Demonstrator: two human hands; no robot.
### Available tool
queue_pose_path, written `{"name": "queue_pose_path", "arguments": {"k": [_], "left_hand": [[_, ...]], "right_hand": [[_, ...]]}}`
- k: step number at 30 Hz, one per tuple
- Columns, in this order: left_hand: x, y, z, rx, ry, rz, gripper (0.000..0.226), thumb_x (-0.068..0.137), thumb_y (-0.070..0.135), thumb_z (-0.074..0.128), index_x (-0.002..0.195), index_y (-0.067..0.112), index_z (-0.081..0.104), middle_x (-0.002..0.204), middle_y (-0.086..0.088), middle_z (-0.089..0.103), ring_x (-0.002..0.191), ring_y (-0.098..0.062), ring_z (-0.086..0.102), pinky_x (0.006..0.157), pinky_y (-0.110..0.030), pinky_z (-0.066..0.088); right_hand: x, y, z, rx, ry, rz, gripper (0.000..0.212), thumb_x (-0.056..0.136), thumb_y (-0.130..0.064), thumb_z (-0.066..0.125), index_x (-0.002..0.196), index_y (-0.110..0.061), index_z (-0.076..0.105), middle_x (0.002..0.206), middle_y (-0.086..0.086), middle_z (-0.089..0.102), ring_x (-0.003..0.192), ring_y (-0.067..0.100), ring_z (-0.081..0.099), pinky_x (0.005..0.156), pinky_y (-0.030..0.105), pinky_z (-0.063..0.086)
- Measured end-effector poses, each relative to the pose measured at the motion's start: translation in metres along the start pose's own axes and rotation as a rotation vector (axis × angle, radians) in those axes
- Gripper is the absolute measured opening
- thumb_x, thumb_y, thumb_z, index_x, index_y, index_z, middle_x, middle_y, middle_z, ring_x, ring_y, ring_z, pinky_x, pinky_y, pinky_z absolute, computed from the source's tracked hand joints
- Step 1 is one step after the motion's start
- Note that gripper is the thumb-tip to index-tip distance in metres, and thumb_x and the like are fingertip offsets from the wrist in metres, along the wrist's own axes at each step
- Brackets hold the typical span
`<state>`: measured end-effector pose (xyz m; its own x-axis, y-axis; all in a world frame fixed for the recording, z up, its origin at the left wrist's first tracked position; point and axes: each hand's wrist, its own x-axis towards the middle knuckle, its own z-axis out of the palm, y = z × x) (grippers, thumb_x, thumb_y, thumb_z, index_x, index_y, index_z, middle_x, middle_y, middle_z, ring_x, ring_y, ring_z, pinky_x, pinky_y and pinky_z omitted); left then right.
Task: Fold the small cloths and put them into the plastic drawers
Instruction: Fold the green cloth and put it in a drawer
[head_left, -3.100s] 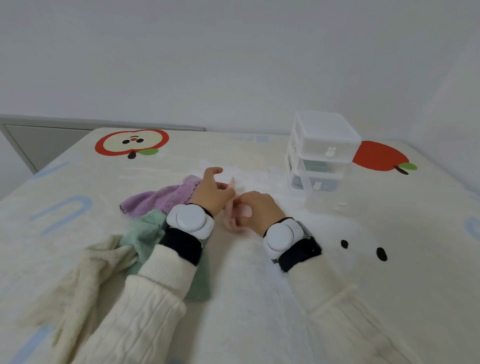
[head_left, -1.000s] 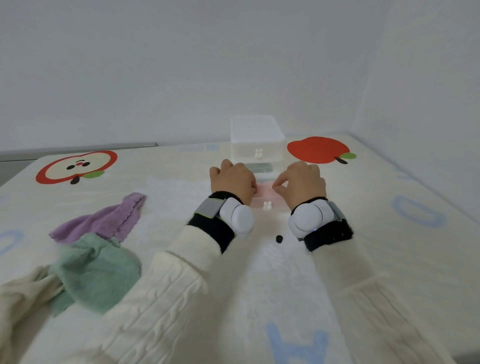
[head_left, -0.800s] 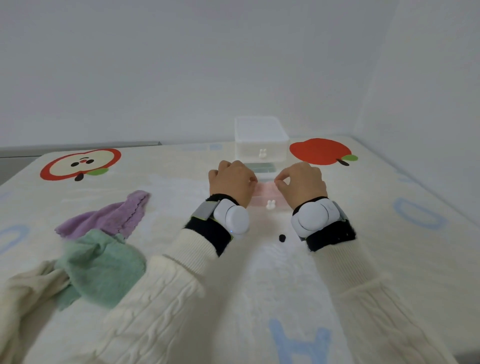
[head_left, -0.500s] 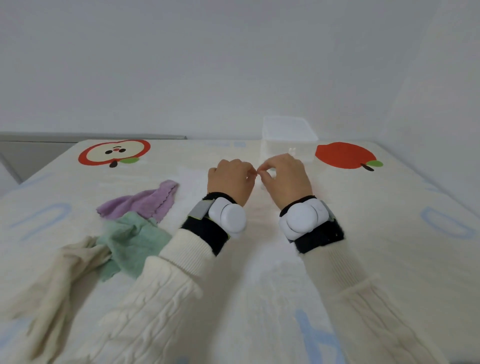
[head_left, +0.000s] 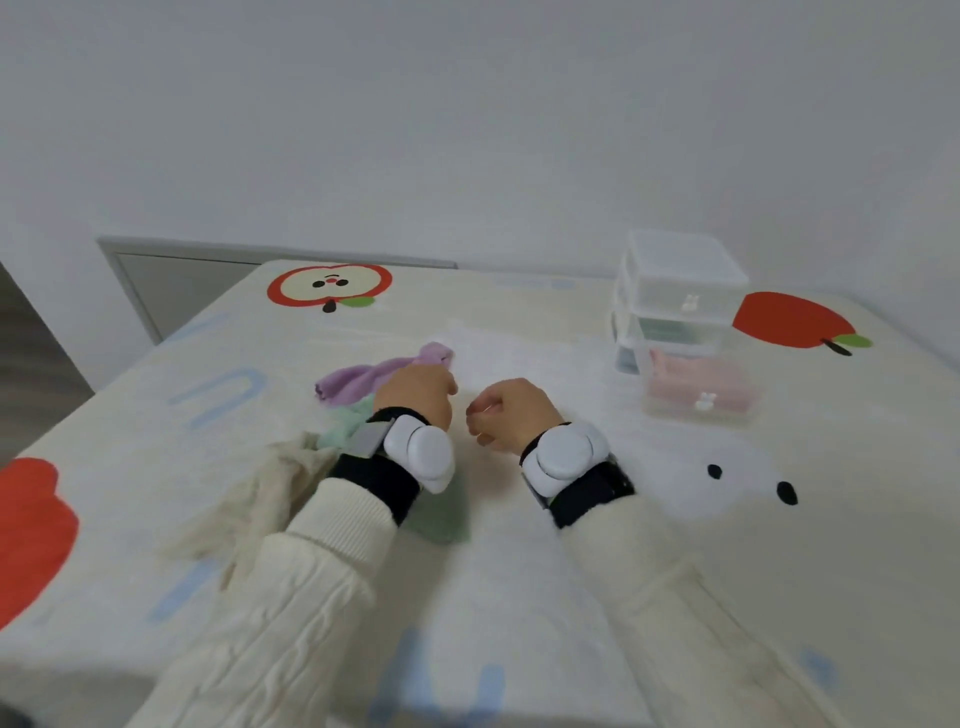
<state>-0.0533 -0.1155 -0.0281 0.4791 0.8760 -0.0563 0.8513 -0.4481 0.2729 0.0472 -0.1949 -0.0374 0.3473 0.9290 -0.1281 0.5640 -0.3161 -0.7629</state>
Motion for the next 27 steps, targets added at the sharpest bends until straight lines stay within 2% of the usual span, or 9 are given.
{"name": "queue_pose_path", "arguments": {"k": [3, 5, 8, 12, 14, 18, 22, 25, 27], "left_hand": [[-0.002, -0.02, 0.002, -0.034, -0.016, -0.096, 0.015, 0.094, 0.032, 0.039, 0.104, 0.025, 0.047, 0.112, -0.01, 0.064, 0.098, -0.03, 0.061, 0.09, -0.04, 0.048], [-0.003, -0.027, 0.003, -0.067, -0.029, -0.129, 0.028, 0.095, 0.028, 0.041, 0.117, 0.015, 0.053, 0.111, -0.012, 0.066, 0.096, -0.028, 0.061, 0.092, -0.04, 0.047], [-0.002, -0.04, 0.005, 0.012, -0.065, -0.155, 0.027, 0.091, 0.02, 0.056, 0.113, 0.007, 0.063, 0.108, -0.009, 0.069, 0.098, -0.026, 0.063, 0.083, -0.033, 0.048], [-0.002, -0.044, 0.004, 0.105, -0.045, -0.118, 0.023, 0.089, 0.021, 0.057, 0.107, 0.01, 0.067, 0.103, -0.007, 0.069, 0.087, -0.023, 0.06, 0.076, -0.029, 0.046], [-0.005, -0.04, 0.002, 0.122, 0.03, -0.092, 0.023, 0.09, 0.018, 0.053, 0.108, 0.01, 0.065, 0.105, -0.009, 0.068, 0.091, -0.026, 0.06, 0.077, -0.032, 0.047], [-0.014, -0.027, -0.007, 0.177, 0.316, -0.023, 0.022, 0.093, 0.017, 0.039, 0.106, 0.011, 0.056, 0.109, -0.011, 0.062, 0.105, -0.031, 0.054, 0.083, -0.04, 0.043], [-0.015, -0.014, -0.025, -0.118, 0.435, 0.049, 0.018, 0.098, 0.017, 0.037, 0.107, 0.006, 0.048, 0.104, -0.016, 0.061, 0.099, -0.032, 0.054, 0.074, -0.037, 0.04], [-0.013, -0.008, -0.035, -0.299, 0.536, 0.089, 0.018, 0.1, 0.019, 0.037, 0.106, 0.004, 0.044, 0.095, -0.02, 0.063, 0.087, -0.036, 0.057, 0.067, -0.038, 0.039], [-0.011, -0.005, -0.042, -0.367, 0.598, 0.102, 0.019, 0.1, 0.018, 0.037, 0.106, 0.003, 0.044, 0.093, -0.02, 0.063, 0.084, -0.036, 0.057, 0.065, -0.038, 0.038]], "right_hand": [[0.003, -0.005, 0.024, -0.03, -0.03, 0.007, 0.01, 0.081, -0.014, 0.062, 0.073, -0.019, 0.064, 0.078, 0.007, 0.068, 0.081, 0.029, 0.07, 0.083, 0.04, 0.057], [0.003, -0.008, 0.03, -0.076, -0.02, 0.012, 0.007, 0.081, -0.021, 0.065, 0.075, -0.018, 0.065, 0.078, 0.004, 0.066, 0.079, 0.025, 0.066, 0.08, 0.035, 0.055], [0.002, -0.015, 0.036, -0.16, -0.06, 0.003, 0.021, 0.081, -0.026, 0.067, 0.088, -0.006, 0.068, 0.089, 0.009, 0.069, 0.089, 0.03, 0.066, 0.081, 0.035, 0.052], [0.005, -0.017, 0.038, -0.174, -0.086, -0.019, 0.02, 0.082, -0.02, 0.066, 0.065, -0.019, 0.056, 0.071, -0.005, 0.056, 0.08, 0.021, 0.056, 0.073, 0.03, 0.045], [0.007, -0.015, 0.038, -0.156, -0.08, -0.039, 0.024, 0.084, -0.016, 0.062, 0.063, -0.018, 0.051, 0.071, -0.003, 0.053, 0.077, 0.019, 0.052, 0.067, 0.029, 0.041], [0.009, -0.014, 0.035, 0.017, -0.02, -0.05, 0.009, 0.091, -0.016, 0.05, 0.084, -0.015, 0.044, 0.071, -0.001, 0.048, 0.067, 0.02, 0.047, 0.064, 0.031, 0.04], [0.008, -0.012, 0.023, 0.229, 0.033, -0.089, 0.018, 0.089, -0.024, 0.058, 0.098, -0.018, 0.043, 0.086, 0.012, 0.059, 0.08, 0.026, 0.057, 0.077, 0.041, 0.049], [0.005, -0.009, 0.005, 0.216, -0.035, -0.105, 0.046, 0.081, -0.022, 0.071, 0.118, -0.016, 0.044, 0.089, 0.011, 0.062, 0.08, 0.024, 0.06, 0.071, 0.03, 0.048], [0.005, -0.003, -0.009, 0.147, -0.017, -0.116, 0.031, 0.08, -0.022, 0.073, 0.104, -0.015, 0.056, 0.079, 0.0, 0.063, 0.074, 0.015, 0.059, 0.064, 0.02, 0.044]]}}
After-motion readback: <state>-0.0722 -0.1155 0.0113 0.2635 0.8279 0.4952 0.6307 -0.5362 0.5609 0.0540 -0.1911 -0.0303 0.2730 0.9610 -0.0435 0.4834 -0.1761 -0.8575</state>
